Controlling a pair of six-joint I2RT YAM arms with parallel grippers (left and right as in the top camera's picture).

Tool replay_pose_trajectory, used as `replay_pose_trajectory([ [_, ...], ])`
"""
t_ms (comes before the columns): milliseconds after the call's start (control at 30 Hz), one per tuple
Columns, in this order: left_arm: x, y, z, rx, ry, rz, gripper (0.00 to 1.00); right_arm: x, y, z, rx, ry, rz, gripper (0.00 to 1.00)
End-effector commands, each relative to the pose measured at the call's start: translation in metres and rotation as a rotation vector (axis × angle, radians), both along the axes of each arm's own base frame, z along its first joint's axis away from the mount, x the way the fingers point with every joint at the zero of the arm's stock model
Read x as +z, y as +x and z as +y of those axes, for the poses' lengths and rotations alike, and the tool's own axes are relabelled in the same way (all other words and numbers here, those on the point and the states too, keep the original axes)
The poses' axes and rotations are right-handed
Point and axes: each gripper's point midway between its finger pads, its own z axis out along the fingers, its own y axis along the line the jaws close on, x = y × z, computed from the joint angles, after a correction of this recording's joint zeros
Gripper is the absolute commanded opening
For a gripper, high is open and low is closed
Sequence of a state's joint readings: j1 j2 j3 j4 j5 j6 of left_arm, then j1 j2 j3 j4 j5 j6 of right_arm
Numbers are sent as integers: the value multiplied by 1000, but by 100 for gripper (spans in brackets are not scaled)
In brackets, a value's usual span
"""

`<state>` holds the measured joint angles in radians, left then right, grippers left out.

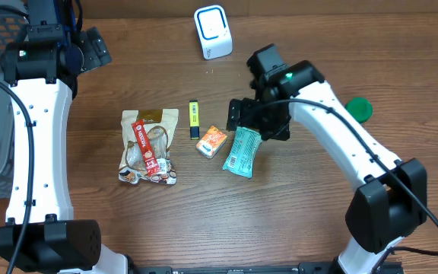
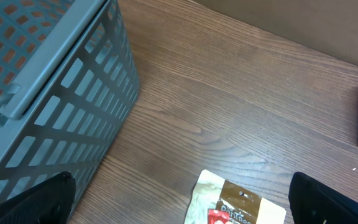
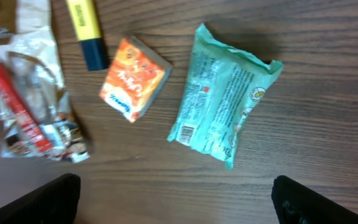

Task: Scan the item barcode
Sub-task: 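Move the right gripper back toward the mint-green package, then lower the right gripper onto the mint-green package's edge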

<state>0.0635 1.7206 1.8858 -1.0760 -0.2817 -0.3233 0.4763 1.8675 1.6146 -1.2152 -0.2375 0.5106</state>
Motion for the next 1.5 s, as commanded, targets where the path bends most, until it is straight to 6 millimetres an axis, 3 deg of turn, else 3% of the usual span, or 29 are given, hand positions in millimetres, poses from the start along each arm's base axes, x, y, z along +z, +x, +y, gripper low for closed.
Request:
replay_pose_trajectory([
  [0,0,2,2,18,3,-4,100,-13,-4,-4,-27,-69,-9,100],
  [533,0,2,2,18,3,-5,100,-80,0,-6,-33,-57,-78,100],
  [767,0,2,2,18,3,-5,100,-106,8,-34,-207,-172,-135,100],
  [1267,0,2,2,18,3,-5,100,-110,12,-65,-280,-237,-122,100],
  [1467,0,2,2,18,3,-5,100,-112,5,-76,-291,-262,-82,100],
])
